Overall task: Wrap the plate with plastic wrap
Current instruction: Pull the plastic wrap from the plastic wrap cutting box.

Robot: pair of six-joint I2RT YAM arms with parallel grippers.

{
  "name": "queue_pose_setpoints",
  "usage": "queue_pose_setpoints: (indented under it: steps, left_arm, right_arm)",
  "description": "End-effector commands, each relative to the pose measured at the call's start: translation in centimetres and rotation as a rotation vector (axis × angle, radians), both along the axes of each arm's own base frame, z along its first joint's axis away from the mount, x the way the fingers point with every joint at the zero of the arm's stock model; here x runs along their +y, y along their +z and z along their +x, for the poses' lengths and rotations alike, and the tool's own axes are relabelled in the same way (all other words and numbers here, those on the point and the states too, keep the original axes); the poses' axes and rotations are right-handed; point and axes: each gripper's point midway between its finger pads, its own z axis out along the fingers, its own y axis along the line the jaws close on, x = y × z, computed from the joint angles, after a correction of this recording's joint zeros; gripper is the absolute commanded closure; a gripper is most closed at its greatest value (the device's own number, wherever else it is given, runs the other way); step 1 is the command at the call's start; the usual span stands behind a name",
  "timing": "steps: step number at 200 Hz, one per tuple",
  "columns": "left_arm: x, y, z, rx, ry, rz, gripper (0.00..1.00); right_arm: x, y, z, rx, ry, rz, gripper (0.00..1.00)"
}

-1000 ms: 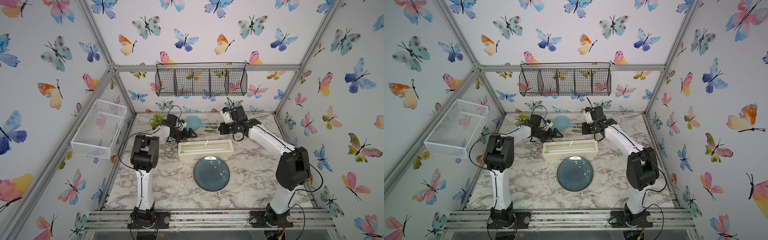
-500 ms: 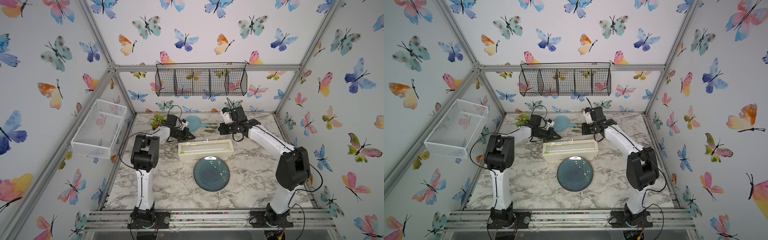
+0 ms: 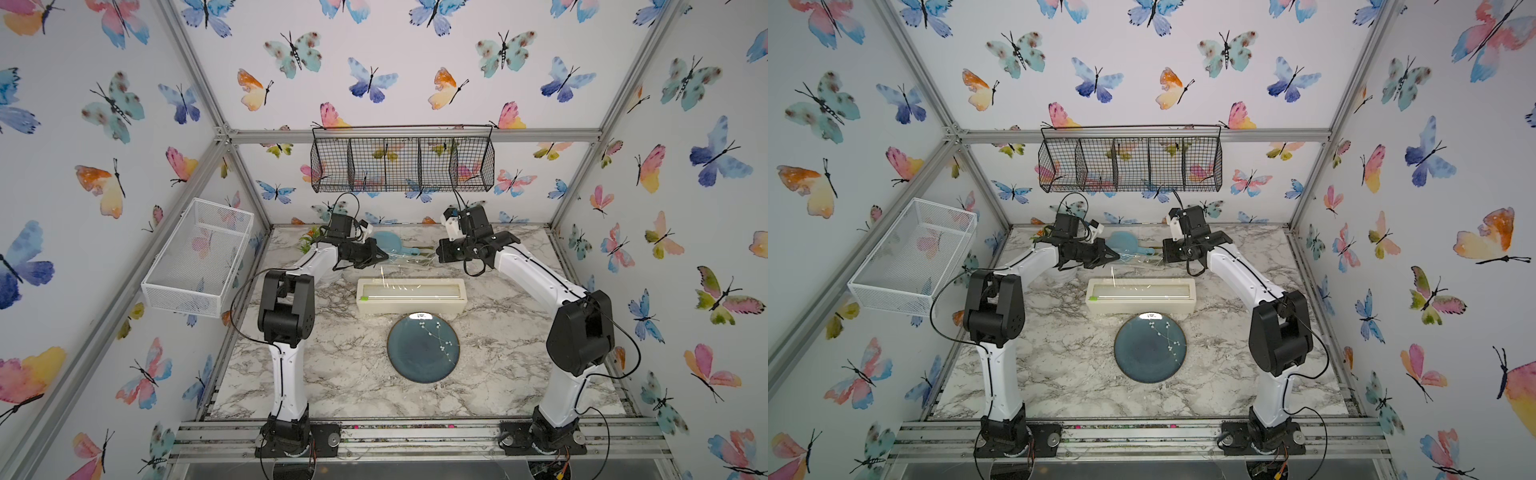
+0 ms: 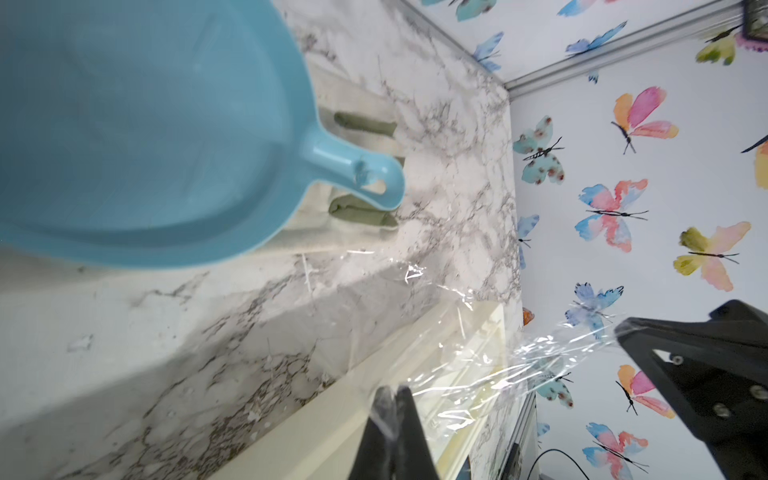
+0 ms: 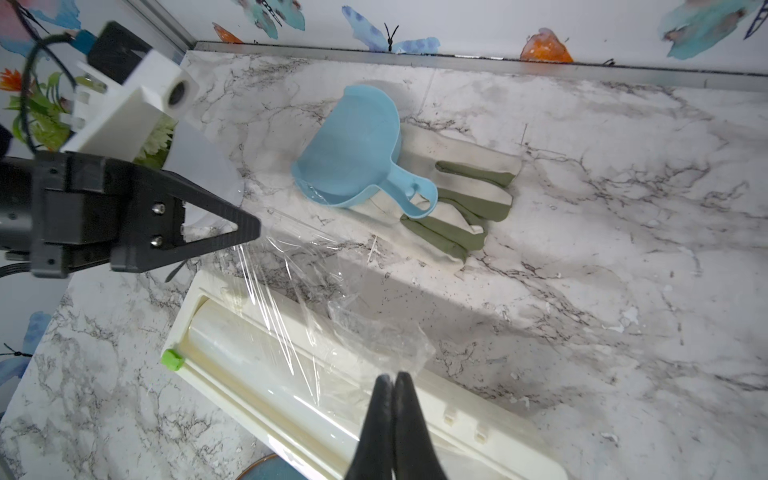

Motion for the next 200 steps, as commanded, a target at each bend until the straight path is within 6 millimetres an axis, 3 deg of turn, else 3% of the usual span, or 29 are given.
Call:
queue_pose_setpoints:
  steps: [1, 70, 77, 81, 88, 200]
  left_arm:
    - [0.8, 2.7, 1.6, -0.067, 0.043, 0.004, 1.00]
    - [2.2, 9.6, 2.3, -0.212, 0.100, -0.067, 1.00]
    - [2.3, 9.6, 2.3, -0.214, 0.104, -0.070, 1.00]
    - [2.5, 11.1, 1.9, -0.245, 0.106, -0.078, 1.00]
    - [2.6, 11.8, 1.7, -0.262, 0.110, -0.085, 1.00]
    - [3.3, 19.1, 0.9, -0.390, 0.139, -0.132, 1.00]
  right_arm:
    - [-0.3, 1.4, 1.5, -0.032, -0.020, -0.007, 0.98]
    - [-1.6, 7.1, 3.7, -0.123, -0.045, 0.027, 0.98]
    - [-1.5, 7.7, 3.6, -0.134, -0.043, 0.034, 0.98]
    - [-1.5, 8.1, 3.6, -0.140, -0.042, 0.037, 0.98]
    - [-1.6, 8.5, 3.7, -0.147, -0.043, 0.042, 0.98]
    - [-1.8, 15.0, 4.0, -0.236, -0.037, 0.090, 0.98]
